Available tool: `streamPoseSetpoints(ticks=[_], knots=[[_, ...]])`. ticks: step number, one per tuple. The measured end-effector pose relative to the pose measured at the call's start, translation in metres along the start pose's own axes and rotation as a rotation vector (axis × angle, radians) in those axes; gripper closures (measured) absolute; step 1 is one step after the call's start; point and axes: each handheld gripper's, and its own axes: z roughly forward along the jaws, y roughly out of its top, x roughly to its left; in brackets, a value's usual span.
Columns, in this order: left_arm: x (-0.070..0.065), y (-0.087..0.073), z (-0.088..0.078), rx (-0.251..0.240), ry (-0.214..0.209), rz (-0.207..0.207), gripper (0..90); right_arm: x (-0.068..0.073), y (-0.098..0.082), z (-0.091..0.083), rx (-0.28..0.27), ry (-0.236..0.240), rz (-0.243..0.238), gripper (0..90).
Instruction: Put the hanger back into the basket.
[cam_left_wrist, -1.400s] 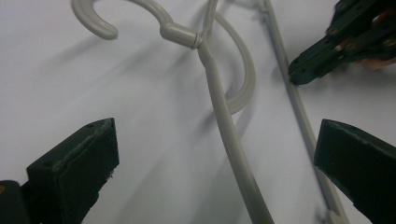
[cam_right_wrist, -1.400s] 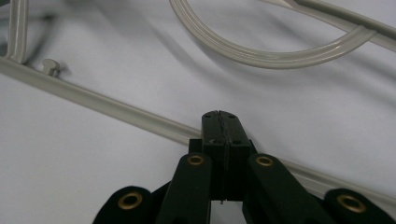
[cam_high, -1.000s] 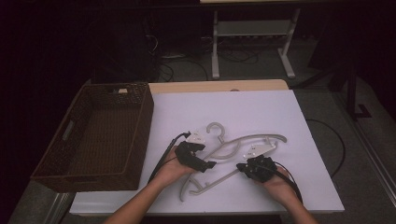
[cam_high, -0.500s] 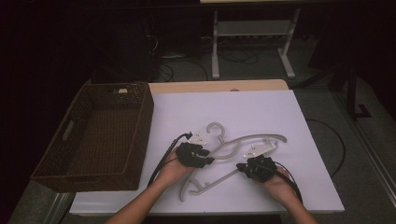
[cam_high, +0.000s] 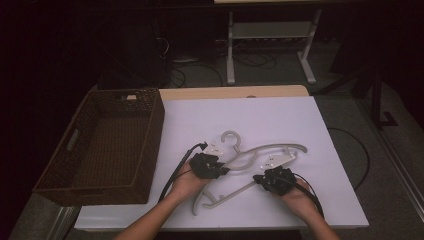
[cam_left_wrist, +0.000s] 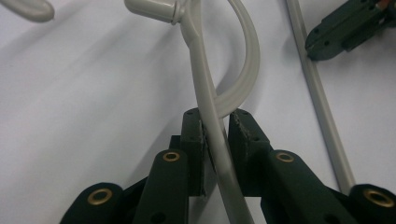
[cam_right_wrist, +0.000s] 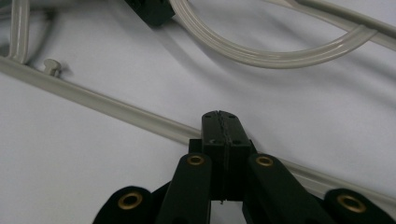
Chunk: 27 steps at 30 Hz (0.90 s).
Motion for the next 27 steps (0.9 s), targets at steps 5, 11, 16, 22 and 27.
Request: streamPoseSetpoints(ticks=[5, 11, 16, 22, 27], knots=[[0.0, 0.001, -0.002, 0.005, 0.01, -0.003, 77.8, 0.0, 0.0, -0.001, -0.006, 0.001, 0.002, 89.4], [-0.001, 0.002, -0.004, -0.016, 0.025, -0.029, 79.1, 0.0, 0.0, -0.001, -0.013, 0.003, 0.005, 89.4], [0.001, 0.003, -0.007, -0.027, 0.059, -0.046, 81.2, 0.0, 0.0, -0.002, -0.019, 0.009, -0.004, 89.3], [0.006, 0.002, -0.011, -0.028, 0.074, -0.04, 82.4, 0.0, 0.001, -0.012, -0.078, 0.019, 0.023, 86.9], [0.006, 0.002, -0.015, -0.038, 0.088, -0.054, 82.5, -0.001, 0.0, -0.021, -0.129, 0.023, 0.02, 80.1]])
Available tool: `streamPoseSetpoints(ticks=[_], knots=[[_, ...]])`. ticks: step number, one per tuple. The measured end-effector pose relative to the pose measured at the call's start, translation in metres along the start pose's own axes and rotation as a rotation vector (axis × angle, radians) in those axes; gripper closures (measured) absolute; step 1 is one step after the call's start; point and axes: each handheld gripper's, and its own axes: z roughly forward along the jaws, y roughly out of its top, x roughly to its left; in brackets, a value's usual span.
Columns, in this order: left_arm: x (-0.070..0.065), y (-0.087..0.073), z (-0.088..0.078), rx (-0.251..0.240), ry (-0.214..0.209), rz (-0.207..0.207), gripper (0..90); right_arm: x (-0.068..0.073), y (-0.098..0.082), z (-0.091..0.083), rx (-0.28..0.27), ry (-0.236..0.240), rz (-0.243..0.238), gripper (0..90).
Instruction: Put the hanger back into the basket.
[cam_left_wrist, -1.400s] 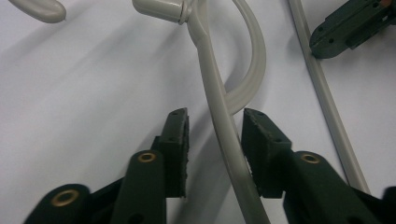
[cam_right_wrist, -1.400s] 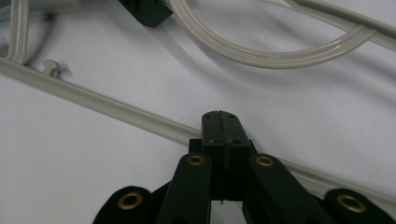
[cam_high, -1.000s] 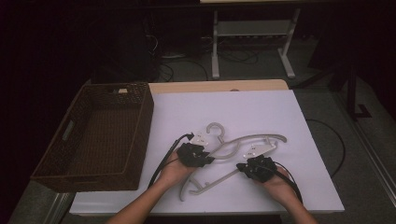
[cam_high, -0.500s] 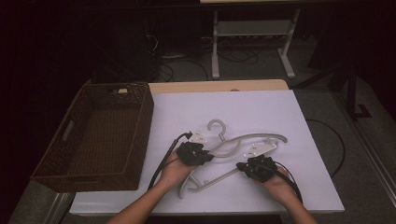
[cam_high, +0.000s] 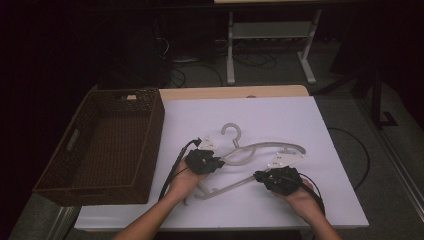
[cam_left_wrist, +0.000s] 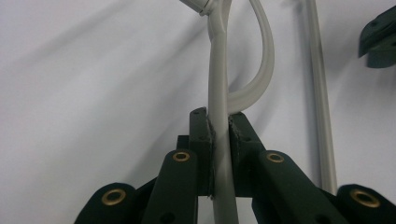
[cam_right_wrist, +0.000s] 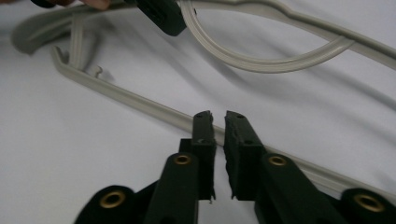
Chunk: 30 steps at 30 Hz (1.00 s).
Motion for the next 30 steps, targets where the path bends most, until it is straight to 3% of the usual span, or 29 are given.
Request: streamPoseSetpoints(ticks=[9, 15, 22, 30], knots=[[0.004, 0.004, -0.01, -0.016, 0.002, -0.001, 82.6, -0.004, -0.003, -0.017, -0.098, 0.034, 0.034, 49.4], [0.005, 0.009, -0.023, -0.026, 0.018, -0.011, 82.6, -0.008, -0.006, -0.027, -0.15, 0.028, 0.053, 29.4], [0.005, 0.022, -0.043, -0.01, 0.046, 0.003, 82.6, -0.007, -0.007, -0.036, -0.219, 0.007, 0.058, 18.2], [0.011, 0.038, -0.066, -0.02, 0.079, -0.001, 82.6, -0.012, -0.019, -0.053, -0.265, -0.03, 0.084, 15.7]])
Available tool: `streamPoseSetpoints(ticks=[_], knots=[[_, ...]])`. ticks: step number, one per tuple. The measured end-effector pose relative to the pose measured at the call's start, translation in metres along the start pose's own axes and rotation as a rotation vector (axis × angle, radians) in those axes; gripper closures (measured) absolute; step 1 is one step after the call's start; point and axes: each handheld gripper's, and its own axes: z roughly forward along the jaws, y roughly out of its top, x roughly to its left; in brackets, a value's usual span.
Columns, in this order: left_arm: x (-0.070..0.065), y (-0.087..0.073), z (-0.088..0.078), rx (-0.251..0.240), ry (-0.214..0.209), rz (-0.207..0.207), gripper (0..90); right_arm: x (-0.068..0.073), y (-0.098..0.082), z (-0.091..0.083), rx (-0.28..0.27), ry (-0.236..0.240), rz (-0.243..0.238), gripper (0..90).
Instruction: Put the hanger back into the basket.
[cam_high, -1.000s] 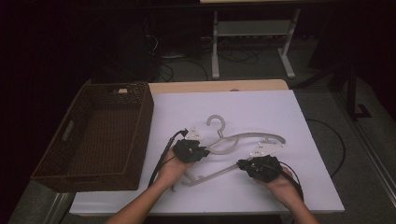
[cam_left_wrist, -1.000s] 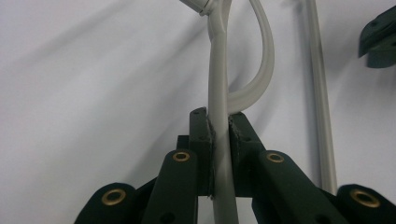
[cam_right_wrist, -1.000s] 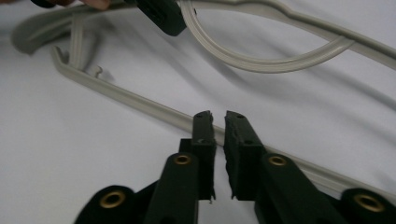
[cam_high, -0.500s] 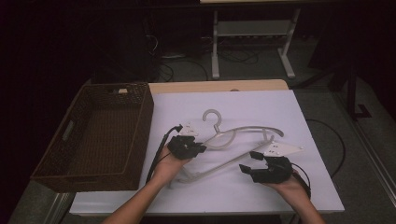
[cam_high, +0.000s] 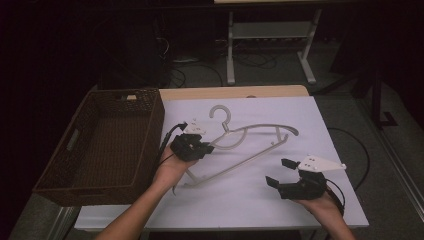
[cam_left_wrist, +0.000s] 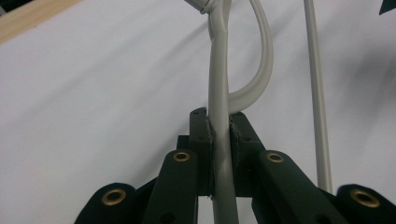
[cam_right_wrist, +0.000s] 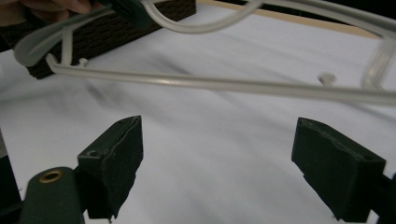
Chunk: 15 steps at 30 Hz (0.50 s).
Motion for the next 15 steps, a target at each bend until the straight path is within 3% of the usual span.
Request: streamPoseSetpoints(ticks=[2, 9, 15], knots=[[0.001, 0.005, -0.006, -0.004, 0.007, 0.002, 82.6, -0.003, -0.001, -0.001, -0.019, -0.005, 0.007, 15.6], [0.012, 0.017, -0.029, -0.006, 0.034, 0.012, 82.6, -0.005, -0.002, 0.001, -0.014, -0.009, 0.008, 15.6], [0.024, 0.021, -0.048, -0.026, 0.048, -0.017, 82.5, -0.006, -0.003, 0.002, -0.015, -0.013, 0.008, 15.6]])
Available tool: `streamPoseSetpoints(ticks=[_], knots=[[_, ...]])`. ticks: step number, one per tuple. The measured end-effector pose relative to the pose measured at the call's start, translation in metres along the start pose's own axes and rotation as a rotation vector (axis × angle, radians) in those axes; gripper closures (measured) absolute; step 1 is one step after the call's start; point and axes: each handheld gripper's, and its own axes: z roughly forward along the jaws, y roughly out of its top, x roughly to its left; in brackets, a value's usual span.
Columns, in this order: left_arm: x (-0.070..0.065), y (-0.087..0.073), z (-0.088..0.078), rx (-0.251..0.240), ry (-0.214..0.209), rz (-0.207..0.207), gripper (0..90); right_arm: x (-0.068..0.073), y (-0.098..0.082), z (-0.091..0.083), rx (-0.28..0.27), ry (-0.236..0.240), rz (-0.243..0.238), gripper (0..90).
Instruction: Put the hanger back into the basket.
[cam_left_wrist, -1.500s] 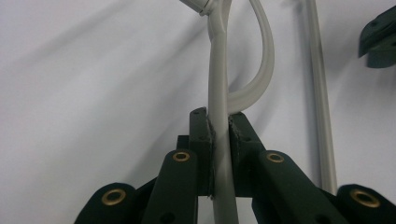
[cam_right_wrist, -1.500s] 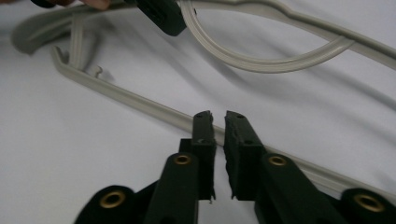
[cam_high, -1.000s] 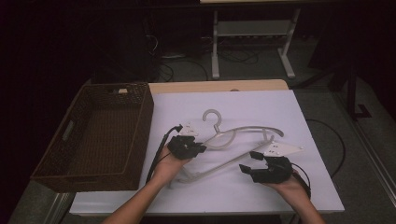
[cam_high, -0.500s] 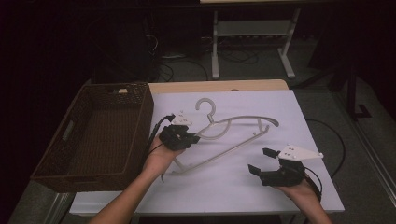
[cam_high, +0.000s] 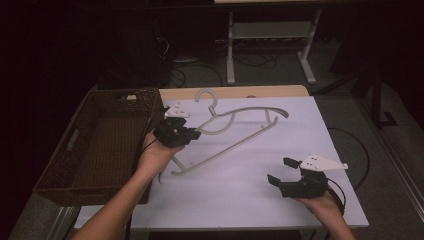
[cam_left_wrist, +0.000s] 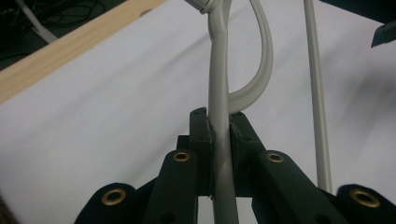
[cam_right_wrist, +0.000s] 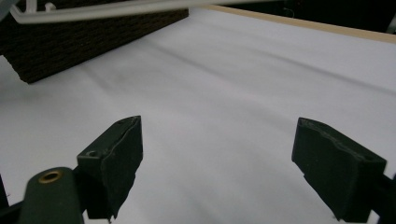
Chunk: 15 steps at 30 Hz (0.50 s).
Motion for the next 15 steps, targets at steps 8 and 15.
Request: streamPoseSetpoints(ticks=[8, 15], knots=[[0.014, 0.004, -0.018, -0.016, 0.027, -0.012, 82.6, 0.0, 0.0, 0.001, 0.002, -0.002, 0.007, 15.6], [0.029, 0.002, -0.039, -0.026, 0.075, -0.021, 82.5, -0.001, 0.0, 0.0, 0.0, -0.005, 0.007, 15.6]])
